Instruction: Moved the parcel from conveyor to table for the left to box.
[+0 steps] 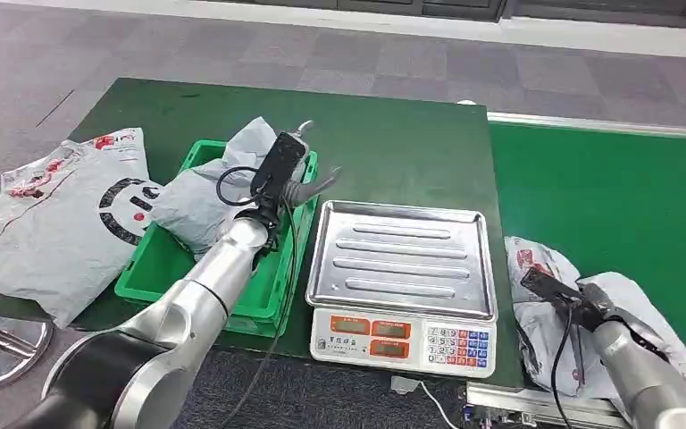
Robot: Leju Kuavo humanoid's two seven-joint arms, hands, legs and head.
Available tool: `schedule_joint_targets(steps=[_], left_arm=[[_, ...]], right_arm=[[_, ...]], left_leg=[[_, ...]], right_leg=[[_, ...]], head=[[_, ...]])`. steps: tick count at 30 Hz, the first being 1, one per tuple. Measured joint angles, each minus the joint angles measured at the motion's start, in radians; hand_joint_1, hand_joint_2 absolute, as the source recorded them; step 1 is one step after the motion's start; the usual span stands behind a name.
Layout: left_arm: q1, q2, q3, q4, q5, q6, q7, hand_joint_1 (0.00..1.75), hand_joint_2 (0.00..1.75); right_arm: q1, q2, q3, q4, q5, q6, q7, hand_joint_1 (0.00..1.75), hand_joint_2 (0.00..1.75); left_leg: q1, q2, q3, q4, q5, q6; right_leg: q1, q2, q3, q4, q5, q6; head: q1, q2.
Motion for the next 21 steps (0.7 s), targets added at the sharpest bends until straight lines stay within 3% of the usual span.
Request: schedule_joint_targets(steps=[10,21], left_arm=[[-0.002,0.008,-0.071,0.000,0.060,-0.004,0.004,0.00,1.75],[-0.002,0.014,-0.089,0.000,0.065,-0.004,0.004,0.00,1.75]], right_arm=[[0.029,-0.006,0.000,-0.060,-0.005,-0.089,0.008,1.75,1.75],[0.044,-0.012,0.000,-0.097,0.003,-0.094,0.020,1.75,1.75]], left_leg=[[0.000,-0.001,0.000,0.000,0.000,0.000],[0.000,-0.001,0.000,0.000,0.000,0.000]], right_leg=[[0.000,0.000,0.000,0.000,0.000,0.000],[0.000,0.000,0.000,0.000,0.000,0.000]], head=[[0.000,0.000],[0.000,0.000]])
